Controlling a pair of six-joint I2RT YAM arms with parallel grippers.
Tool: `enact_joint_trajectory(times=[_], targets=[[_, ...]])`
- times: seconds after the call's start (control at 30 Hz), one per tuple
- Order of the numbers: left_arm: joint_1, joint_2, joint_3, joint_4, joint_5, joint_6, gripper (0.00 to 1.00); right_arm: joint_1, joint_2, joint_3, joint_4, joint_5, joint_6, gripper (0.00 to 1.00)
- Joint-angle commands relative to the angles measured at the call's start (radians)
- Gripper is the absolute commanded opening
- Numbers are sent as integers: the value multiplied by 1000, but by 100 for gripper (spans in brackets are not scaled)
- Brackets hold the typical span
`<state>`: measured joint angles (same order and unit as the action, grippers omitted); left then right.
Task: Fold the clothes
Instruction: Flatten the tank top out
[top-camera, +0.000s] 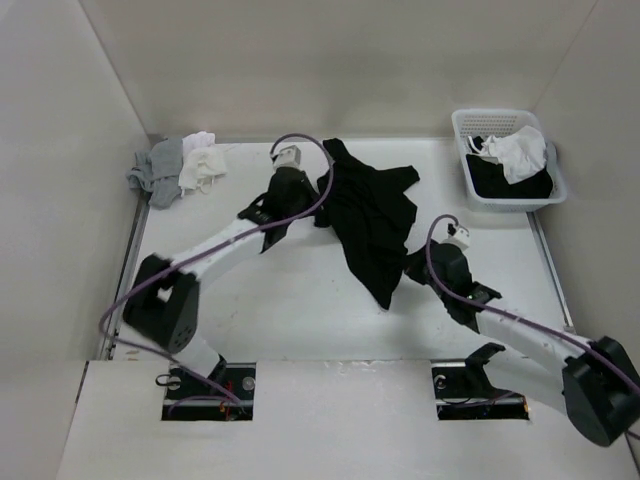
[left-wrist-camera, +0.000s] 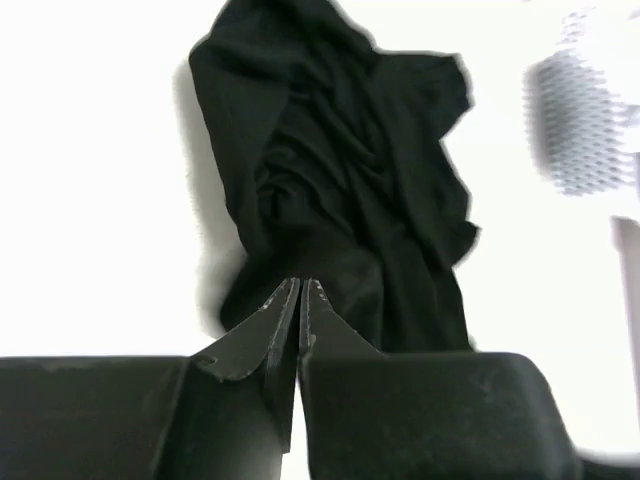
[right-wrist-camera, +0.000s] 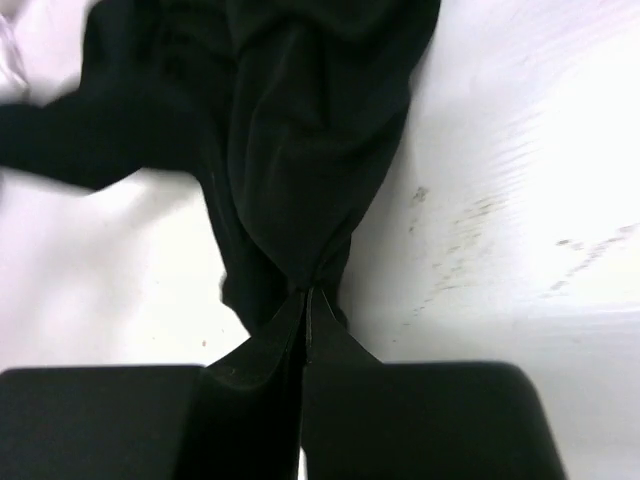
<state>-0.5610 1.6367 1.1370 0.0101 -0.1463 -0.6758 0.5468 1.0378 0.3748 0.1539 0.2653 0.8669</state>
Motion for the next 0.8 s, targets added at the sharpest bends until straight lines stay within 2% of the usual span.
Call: enact_joint_trajectory(times=[0.0, 0.17, 0.23, 0.33, 0.4, 0.47, 0.57, 0.63, 0.7, 0.77], targets=[[5, -257, -194, 77, -33, 65, 1, -32, -100, -17, -135, 25, -45, 1], [-47, -572, -434, -80, -111, 111, 10, -75, -171, -39, -191, 8, -42, 1], [-53, -659, -497, -197, -175, 104, 23, -87, -170, -45, -191, 20, -36, 3], [-37, -748, -580, -286, -295, 52, 39, -130, -156, -39, -174, 43, -32, 24], [-29, -770, -606, -292, -328, 12, 41, -137, -153, -31, -143, 67, -42, 38], [-21, -756, -620, -260, -335, -17, 44, -132, -148, -14, -131, 77, -58, 44], [-12, -662, -625, -185, -314, -24, 46, -100, -147, -2, -120, 91, -74, 43], [-23, -568, -614, -132, -277, -15, 46, -62, -148, -5, -120, 91, -81, 34], [-39, -481, -597, -110, -230, -10, 40, -25, -157, -19, -122, 92, -83, 25], [-58, -414, -585, -110, -208, -5, 39, 3, -174, -37, -128, 98, -75, 20]])
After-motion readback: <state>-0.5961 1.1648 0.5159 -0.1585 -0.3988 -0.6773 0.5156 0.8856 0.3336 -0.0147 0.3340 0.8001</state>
